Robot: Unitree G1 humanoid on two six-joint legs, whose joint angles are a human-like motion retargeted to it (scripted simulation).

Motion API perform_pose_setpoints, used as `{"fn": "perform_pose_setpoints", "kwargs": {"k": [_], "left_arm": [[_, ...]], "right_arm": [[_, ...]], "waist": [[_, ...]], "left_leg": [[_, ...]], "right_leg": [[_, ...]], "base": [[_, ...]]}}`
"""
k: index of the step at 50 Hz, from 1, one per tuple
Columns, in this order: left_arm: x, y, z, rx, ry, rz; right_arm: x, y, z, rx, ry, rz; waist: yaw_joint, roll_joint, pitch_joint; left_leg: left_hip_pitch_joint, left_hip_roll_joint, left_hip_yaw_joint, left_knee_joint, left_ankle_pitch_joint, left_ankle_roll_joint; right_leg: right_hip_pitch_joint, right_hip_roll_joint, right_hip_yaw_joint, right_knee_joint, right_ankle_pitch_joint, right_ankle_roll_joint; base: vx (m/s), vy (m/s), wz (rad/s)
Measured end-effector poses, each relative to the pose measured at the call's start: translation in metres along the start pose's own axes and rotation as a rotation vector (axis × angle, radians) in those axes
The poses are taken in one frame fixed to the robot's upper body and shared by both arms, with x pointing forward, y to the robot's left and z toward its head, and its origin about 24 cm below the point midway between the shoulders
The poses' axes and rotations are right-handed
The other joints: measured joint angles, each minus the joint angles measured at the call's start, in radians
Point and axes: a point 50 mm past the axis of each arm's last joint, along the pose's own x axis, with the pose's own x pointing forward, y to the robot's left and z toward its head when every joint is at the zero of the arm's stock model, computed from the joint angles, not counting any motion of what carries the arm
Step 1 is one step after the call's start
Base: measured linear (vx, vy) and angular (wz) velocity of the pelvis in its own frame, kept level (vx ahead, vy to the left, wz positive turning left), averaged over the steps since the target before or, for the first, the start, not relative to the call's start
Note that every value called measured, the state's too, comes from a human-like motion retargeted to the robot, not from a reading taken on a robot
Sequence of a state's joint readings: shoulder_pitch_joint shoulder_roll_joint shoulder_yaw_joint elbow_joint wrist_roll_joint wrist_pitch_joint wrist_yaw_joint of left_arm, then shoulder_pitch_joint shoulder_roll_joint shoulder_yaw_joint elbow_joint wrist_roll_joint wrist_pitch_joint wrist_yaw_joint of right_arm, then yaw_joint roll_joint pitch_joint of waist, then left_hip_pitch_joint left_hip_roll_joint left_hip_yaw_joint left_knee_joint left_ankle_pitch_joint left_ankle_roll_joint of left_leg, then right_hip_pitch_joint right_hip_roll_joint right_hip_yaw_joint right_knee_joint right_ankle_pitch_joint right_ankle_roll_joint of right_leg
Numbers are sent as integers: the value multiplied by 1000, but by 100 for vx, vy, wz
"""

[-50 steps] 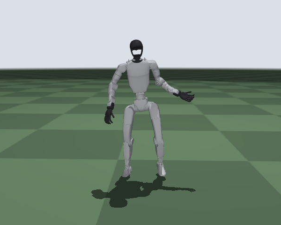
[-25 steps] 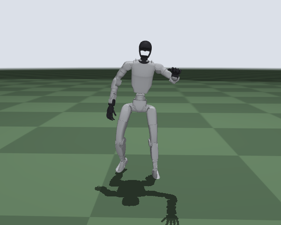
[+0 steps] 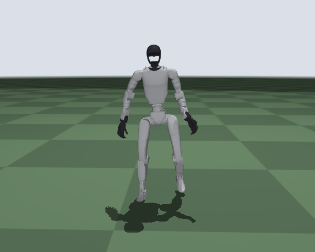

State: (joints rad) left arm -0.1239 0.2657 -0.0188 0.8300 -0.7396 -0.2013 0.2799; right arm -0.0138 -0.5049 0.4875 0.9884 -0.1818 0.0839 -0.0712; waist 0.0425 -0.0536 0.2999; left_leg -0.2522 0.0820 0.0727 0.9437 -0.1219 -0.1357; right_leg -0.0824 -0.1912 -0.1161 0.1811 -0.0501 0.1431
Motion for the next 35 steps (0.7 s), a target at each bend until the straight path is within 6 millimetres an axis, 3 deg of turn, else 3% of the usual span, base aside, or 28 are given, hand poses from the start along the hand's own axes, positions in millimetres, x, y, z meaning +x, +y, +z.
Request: {"fn": "perform_pose_setpoints", "kwargs": {"k": [3,7,10,15,18,21,25,29,33,35], "left_arm": [[-15,40,-18,-370,37,140],[-29,82,-9,-824,-81,287],[-31,103,24,-1031,-259,304],[-33,106,124,-989,-620,161],[-48,86,196,-770,-859,48],[-74,50,260,-553,-1082,-47],[-114,-8,317,-155,-1369,-50],[-125,-69,334,351,-1507,-1],[-107,-118,325,821,-1486,31],[-89,-141,314,1047,-1434,21]], "right_arm": [[3,-14,8,11,-7,-57],[3,-39,29,83,-75,-179],[1,-60,50,137,-153,-259],[-4,-89,86,155,-287,-335],[-7,-93,98,159,-350,-338],[-7,-87,102,146,-372,-283],[-4,-65,96,116,-363,-155],[-4,-35,75,88,-327,6],[-5,-12,51,80,-261,24],[-5,-3,40,95,-229,24]], "waist": [[72,-12,-13],[156,-22,-31],[205,-25,-36],[267,-24,-27],[291,-16,-19],[282,-26,-19],[232,-37,-7],[167,-27,-13],[103,-1,-17],[73,6,-19]], "left_leg": [[-62,0,45,80,-43,8],[-121,5,86,48,-63,2],[-133,13,105,-83,-64,-4],[-38,38,191,-529,-33,-6],[58,38,197,-769,51,-34],[108,25,158,-864,136,-37],[151,25,124,-843,98,-17],[192,48,92,-846,62,-16],[216,75,60,-855,50,-17],[224,81,51,-867,46,-17]], "right_leg": [[40,-16,29,-11,-16,21],[82,-28,53,-26,-35,47],[111,-32,59,-37,-51,67],[154,-25,65,-32,-89,90],[189,-4,66,2,-124,88],[203,2,58,32,-129,58],[147,6,40,248,-105,-13],[-7,24,22,582,-130,-57],[-142,23,-45,748,-182,-98],[-202,18,-73,759,-189,-103]], "base": [[44,-4,-51],[41,0,-38],[38,5,-22],[39,11,-20],[42,19,-18],[38,20,14],[37,21,38],[34,17,43],[30,9,34],[29,5,28]]}}
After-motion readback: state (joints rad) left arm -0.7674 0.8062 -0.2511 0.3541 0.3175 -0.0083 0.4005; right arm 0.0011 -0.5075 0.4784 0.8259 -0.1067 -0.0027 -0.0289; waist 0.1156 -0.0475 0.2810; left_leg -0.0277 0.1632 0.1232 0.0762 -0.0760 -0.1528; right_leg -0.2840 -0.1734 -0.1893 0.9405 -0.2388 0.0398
